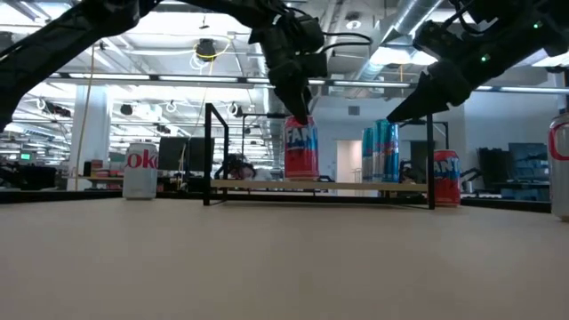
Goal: Place canned beverage on shelf
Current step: Put the left orange soda can on the shelf
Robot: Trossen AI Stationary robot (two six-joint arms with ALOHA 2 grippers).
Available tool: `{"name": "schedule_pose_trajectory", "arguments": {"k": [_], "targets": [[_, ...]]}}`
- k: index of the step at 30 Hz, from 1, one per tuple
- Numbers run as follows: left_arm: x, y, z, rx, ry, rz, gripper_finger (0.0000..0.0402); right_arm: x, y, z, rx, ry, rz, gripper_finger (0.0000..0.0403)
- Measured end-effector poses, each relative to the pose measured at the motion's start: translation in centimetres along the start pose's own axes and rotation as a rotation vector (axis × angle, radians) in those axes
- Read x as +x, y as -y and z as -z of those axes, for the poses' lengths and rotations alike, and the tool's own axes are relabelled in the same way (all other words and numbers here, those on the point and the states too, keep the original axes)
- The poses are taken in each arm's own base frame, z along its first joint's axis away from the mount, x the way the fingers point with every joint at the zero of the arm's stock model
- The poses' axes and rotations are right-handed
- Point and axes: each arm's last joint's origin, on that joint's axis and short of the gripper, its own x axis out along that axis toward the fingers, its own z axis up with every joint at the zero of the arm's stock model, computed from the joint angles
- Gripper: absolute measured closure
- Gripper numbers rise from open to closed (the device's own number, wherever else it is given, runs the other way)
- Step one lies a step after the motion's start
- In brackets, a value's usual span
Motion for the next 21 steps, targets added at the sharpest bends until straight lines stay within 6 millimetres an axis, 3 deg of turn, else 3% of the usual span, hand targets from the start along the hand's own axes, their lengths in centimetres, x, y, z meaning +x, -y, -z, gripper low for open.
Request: {"name": "schedule_pose_trajectory", "arguments": {"k": [5,10,16,21], "targets": [[-0.1,0.5,-0.4,0.026,-0.028,-0.054,0.0033,0.0,0.0,-0.3,-0.035,0.032,0.002,0.0046],[-1.8,1.6,-0.6,0.0,-0.129,-0.115,0.0012,0.9,-0.8,-1.2,-0.109,0.133,-0.079,0.0056],[-7.1,3.0,-0.1,-0.14,-0.16,-0.096,0.0017,3.1,-2.5,-1.7,-0.189,0.232,-0.194,0.0107],[-12.1,5.4,1.1,-0.259,-0.128,-0.091,0.0018,5.6,-3.4,-2.2,-0.22,0.211,-0.273,0.0187]]}}
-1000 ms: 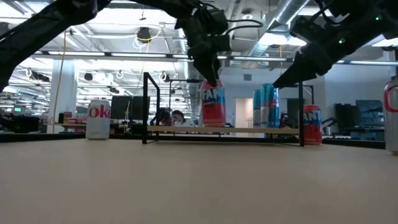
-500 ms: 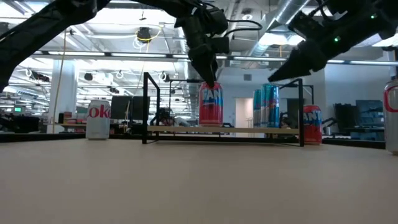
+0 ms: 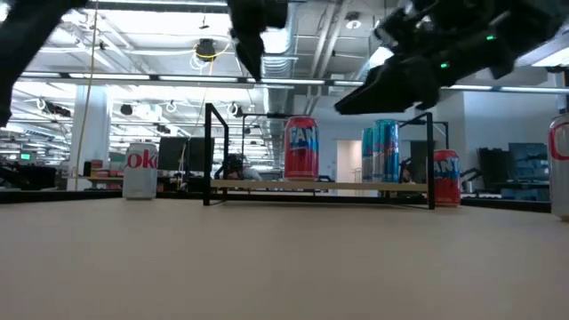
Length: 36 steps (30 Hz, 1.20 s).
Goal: Place canned beverage on shelf
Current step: Put the left orange soda can on the shelf
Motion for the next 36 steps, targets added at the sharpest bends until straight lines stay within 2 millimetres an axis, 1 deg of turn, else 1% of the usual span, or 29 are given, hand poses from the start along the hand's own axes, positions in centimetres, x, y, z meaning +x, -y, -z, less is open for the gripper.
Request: {"name": "schedule_pose_trajectory", "arguments": {"k": [2,4,7,8,10,12,15,18,20,22,23,25,27,32,36], "targets": [[-1.8,1.4,1.2,-0.006,0.034,-0.003,0.0018,1.2,0.3,-0.1,0.011,-0.018,0.005,0.0235],[-3.2,3.0,2.6,0.007,0.099,-0.01,0.0018,2.4,0.7,-0.2,0.027,-0.036,0.02,0.0288],[-4.0,5.9,5.6,0.044,0.214,0.001,0.0018,4.3,1.1,-0.4,0.032,-0.057,0.035,0.037],[-3.9,6.8,6.7,0.05,0.272,0.005,0.0018,4.9,1.2,-0.5,0.032,-0.063,0.038,0.0383],[-3.4,8.7,9.3,0.068,0.404,0.019,0.0018,6.3,1.4,-0.6,0.039,-0.076,0.059,0.0384],[-2.0,10.4,11.7,0.104,0.545,0.031,0.0018,7.5,1.8,-0.7,0.043,-0.109,0.119,0.0379],[0.7,12.1,14.9,0.144,0.784,0.023,0.0018,9.2,2.4,-1.2,0.034,-0.17,0.227,0.0384],[3.6,13.1,18.0,0.174,0.966,0.011,0.0018,10.4,3.0,-2.1,0.029,-0.205,0.301,0.0388],[5.9,13.3,20.1,0.193,1.009,-0.005,0.0018,10.9,3.3,-2.5,0.029,-0.245,0.326,0.0388],[7.6,13.4,22.0,0.191,1.06,-0.026,0.0017,11.4,3.7,-2.7,0.047,-0.275,0.334,0.0388],[8.2,13.3,22.6,0.191,1.092,-0.038,0.0017,11.5,4.0,-2.7,0.067,-0.284,0.339,0.0388],[8.4,13.1,23.5,0.19,1.19,-0.067,0.0017,11.7,4.6,-2.8,0.103,-0.304,0.361,0.0388],[8.9,12.9,24.2,0.206,1.22,-0.08,0.0017,11.7,5.1,-2.8,0.13,-0.314,0.387,0.0388],[10.1,12.5,25.1,0.261,1.162,-0.059,0.0017,11.7,5.8,-2.4,0.177,-0.323,0.409,0.0387],[10.8,12.2,25.4,0.265,1.085,-0.094,0.0017,11.8,6.7,-2.2,0.234,-0.308,0.44,0.0387]]}}
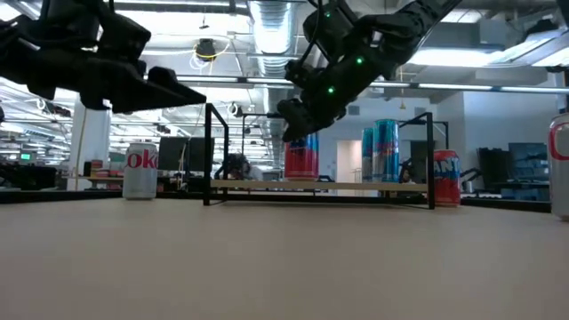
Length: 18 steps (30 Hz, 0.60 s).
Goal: Place canned beverage on shelf
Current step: Put the left orange soda can on the shelf
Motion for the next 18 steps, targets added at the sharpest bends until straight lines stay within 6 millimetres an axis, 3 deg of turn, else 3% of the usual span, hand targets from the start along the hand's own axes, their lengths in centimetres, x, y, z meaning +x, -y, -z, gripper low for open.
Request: {"name": "schedule_pose_trajectory", "arguments": {"k": [18], "targets": [[-0.2,-1.3,0.9,0.019,-0.08,-0.101,0.0017,2.4,5.4,0.0,0.179,0.017,0.162,0.0385]]}}
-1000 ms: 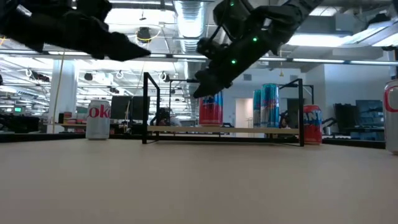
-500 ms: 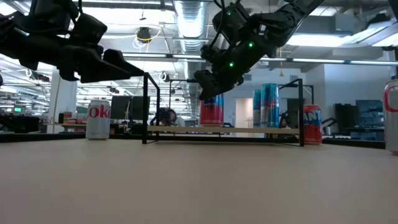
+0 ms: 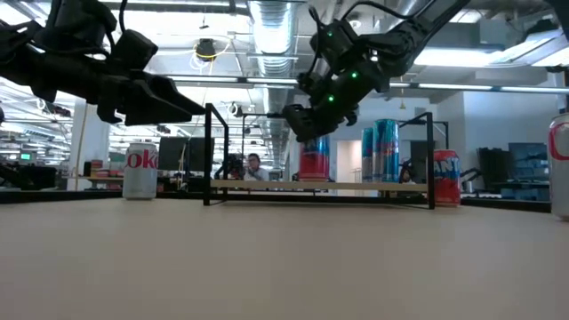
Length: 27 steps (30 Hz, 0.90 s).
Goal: Place canned beverage on shelf
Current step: Put the left orange soda can on the shelf
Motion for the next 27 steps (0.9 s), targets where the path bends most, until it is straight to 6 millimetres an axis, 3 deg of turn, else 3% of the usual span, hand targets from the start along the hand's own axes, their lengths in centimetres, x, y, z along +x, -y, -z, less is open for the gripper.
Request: {"name": "schedule_pose_trajectory", "arguments": {"k": [15,23,27], "targets": [[0.0,0.1,0.2,-0.002,-0.017,0.007,0.0017,1.2,2.4,0.0,0.082,-0.008,0.093,0.0385],[0.0,0.1,0.2,0.0,-0.02,0.009,0.0017,1.2,2.6,-0.1,0.084,-0.002,0.138,0.0385],[0.0,0.1,0.2,0.001,-0.021,0.009,0.0017,0.7,2.5,-1.2,0.084,0.064,0.127,0.0385]]}}
